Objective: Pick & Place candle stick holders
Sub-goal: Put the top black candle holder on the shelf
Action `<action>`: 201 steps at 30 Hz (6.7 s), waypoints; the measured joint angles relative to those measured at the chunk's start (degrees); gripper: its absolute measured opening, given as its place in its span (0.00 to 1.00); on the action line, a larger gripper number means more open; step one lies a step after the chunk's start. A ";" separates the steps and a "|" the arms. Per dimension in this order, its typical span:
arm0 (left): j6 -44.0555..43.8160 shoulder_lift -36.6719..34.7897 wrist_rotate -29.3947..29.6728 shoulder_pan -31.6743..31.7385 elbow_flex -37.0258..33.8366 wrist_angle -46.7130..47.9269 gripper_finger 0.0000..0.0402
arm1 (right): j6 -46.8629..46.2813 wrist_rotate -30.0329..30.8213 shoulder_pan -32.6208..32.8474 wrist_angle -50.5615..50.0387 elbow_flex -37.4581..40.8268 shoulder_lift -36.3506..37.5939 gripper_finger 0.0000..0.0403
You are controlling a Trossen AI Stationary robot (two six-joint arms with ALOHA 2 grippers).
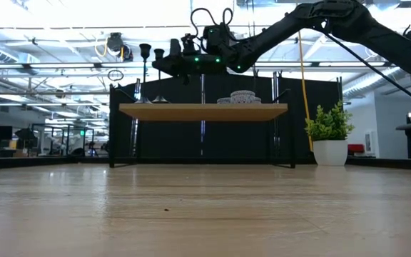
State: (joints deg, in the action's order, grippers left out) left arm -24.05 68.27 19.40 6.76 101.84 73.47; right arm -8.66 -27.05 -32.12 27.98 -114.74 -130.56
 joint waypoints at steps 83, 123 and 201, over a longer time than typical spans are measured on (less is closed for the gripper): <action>0.33 -0.02 0.04 0.02 0.00 1.77 0.32 | -1.35 1.07 -0.86 -1.18 -0.02 2.07 0.59; 0.90 -0.02 0.07 0.02 0.00 1.79 0.32 | -0.97 0.07 -0.27 -5.99 -0.01 2.67 0.33; 0.34 -0.02 0.07 0.02 0.00 1.73 0.32 | 3.56 3.01 0.70 -0.41 0.02 0.74 0.26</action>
State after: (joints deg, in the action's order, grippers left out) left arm -23.71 68.25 19.46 6.79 101.84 75.20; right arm -5.10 -24.04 -31.42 27.57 -114.72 -129.82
